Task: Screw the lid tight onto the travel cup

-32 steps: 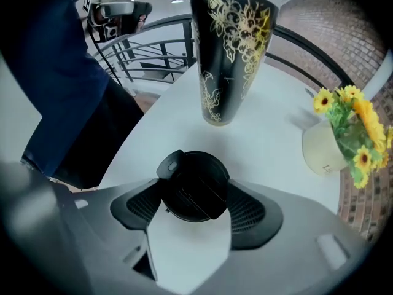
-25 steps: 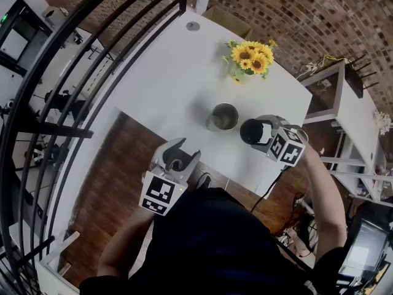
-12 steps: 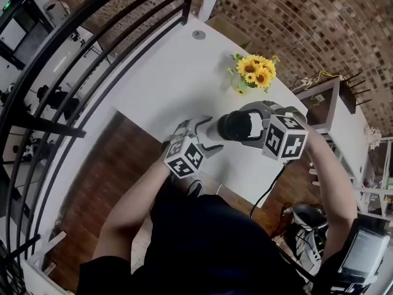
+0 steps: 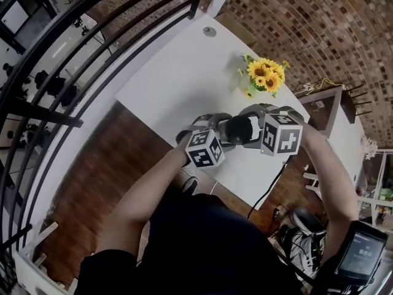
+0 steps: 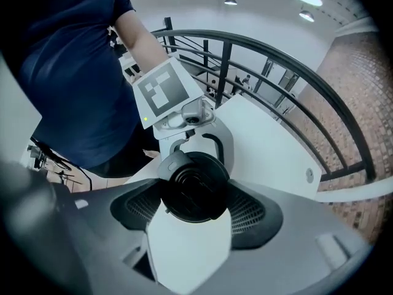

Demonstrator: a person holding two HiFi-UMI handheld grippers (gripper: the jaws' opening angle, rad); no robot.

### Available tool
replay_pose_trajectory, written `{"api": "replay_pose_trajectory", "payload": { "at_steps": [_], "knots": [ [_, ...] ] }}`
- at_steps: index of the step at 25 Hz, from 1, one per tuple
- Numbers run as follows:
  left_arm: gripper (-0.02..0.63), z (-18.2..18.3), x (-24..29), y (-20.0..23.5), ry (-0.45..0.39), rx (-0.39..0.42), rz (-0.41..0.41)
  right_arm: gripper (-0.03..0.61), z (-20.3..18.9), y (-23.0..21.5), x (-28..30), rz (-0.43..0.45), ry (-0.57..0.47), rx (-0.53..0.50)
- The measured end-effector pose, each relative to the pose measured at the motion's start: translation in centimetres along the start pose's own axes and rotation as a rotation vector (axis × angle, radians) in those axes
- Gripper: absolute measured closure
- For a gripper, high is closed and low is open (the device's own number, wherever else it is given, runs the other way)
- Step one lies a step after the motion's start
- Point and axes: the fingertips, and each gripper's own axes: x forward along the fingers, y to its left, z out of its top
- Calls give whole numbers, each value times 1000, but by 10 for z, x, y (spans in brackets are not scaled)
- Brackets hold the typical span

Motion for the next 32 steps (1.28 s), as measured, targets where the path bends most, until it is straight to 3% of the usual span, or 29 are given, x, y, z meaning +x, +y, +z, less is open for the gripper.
{"api": "replay_pose_trajectory", "payload": {
  "at_steps": [3, 6, 9, 12, 15, 17, 21, 26, 29, 32],
  "knots": [
    [219, -2, -2, 2, -18, -19, 0, 238, 2, -5, 1, -12, -8, 83],
    [222, -3, -3, 3, -33, -53, 44, 238, 1, -8, 1, -106, -125, 351],
    [222, -4, -4, 5, -35, -98, 107, 238, 1, -13, -4, -292, -309, 643],
    [224, -5, -4, 7, -23, -152, 169, 238, 0, -16, -12, -528, -454, 827],
    [224, -6, -4, 8, 15, -200, 249, 235, -1, -17, -18, -754, -565, 943],
    [222, -6, -4, 8, 31, -216, 282, 235, -1, -15, -20, -833, -597, 949],
    [219, -6, -4, 3, 20, -181, 250, 209, 6, -8, -21, -772, -609, 801],
    [219, -6, -5, -7, 14, -70, 112, 180, 25, -1, -15, -550, -605, 466],
    [222, -8, -6, -11, 39, 39, -1, 158, 25, -1, -4, -352, -603, 403],
    [254, -12, -7, -7, 67, 93, -72, 153, 18, -8, 0, -299, -608, 412]
  ]
}}
